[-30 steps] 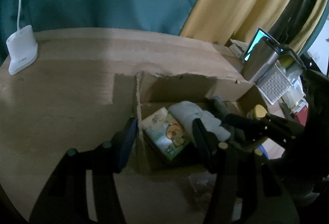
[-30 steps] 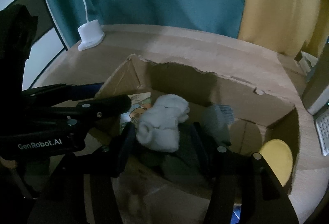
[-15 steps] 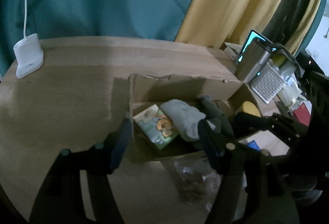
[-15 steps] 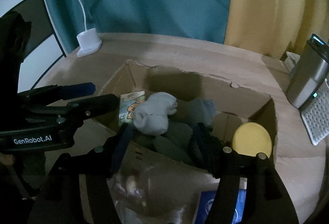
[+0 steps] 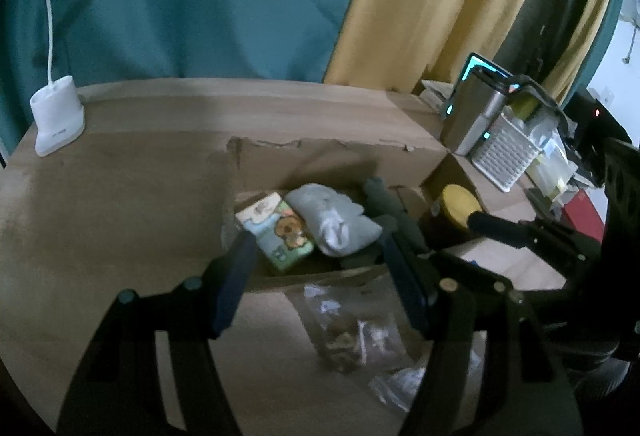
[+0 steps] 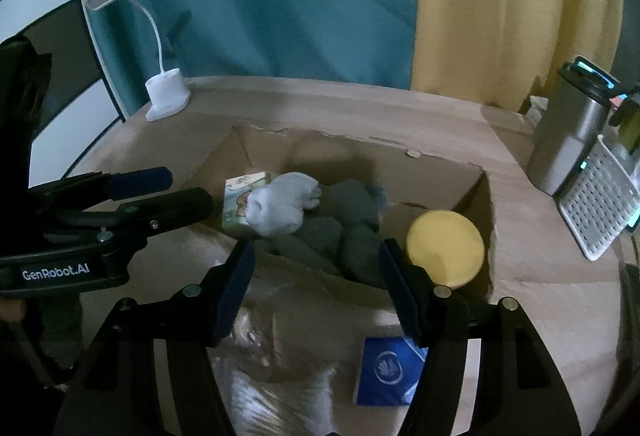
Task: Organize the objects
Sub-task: 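Withdraw both tools from the box toward the remaining items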
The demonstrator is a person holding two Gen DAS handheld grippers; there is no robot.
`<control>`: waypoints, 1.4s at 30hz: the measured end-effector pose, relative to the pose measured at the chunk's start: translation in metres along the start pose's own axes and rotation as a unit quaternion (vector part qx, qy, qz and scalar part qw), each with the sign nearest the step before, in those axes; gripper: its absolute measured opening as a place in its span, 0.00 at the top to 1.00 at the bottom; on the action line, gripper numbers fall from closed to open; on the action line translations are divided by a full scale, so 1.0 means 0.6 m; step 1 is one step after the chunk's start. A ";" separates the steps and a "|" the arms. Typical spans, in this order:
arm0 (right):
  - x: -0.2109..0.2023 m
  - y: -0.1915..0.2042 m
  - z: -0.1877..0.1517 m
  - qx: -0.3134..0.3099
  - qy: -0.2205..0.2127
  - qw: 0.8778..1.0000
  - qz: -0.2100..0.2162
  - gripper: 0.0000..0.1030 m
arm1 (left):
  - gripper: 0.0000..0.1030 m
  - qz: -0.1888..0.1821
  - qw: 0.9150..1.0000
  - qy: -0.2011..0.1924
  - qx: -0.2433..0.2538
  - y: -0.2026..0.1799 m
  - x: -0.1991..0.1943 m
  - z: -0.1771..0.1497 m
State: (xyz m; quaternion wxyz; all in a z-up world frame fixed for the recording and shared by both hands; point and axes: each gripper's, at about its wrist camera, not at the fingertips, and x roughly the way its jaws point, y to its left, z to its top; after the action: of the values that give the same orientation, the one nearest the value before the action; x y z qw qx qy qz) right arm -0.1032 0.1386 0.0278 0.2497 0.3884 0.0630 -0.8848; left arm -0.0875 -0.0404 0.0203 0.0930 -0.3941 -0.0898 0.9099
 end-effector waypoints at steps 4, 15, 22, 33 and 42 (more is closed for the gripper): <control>-0.014 -0.009 -0.009 0.004 -0.006 1.000 -0.004 0.35 | 0.34 0.001 1.000 -0.001 0.003 -0.013 -0.004 -0.006; -0.046 -0.028 -0.034 0.015 -0.011 1.000 -0.017 0.35 | 0.34 -0.002 1.000 0.003 0.012 -0.043 -0.010 -0.026; -0.054 -0.037 -0.048 0.022 -0.009 0.999 -0.022 0.35 | 0.34 -0.004 1.000 0.006 0.014 -0.054 -0.012 -0.038; -0.065 -0.043 -0.067 0.029 -0.008 0.999 -0.026 0.35 | 0.34 -0.005 1.000 0.009 0.017 -0.062 -0.015 -0.049; -0.073 -0.048 -0.087 0.034 -0.006 0.999 -0.029 0.35 | 0.33 -0.003 1.000 0.012 0.018 -0.070 -0.018 -0.075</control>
State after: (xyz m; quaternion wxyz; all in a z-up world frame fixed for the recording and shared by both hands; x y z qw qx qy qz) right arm -0.0579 0.1969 0.0209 0.2110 0.3894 0.0423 -0.8956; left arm -0.0428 0.0017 0.0077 0.1042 -0.4032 -0.0732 0.9062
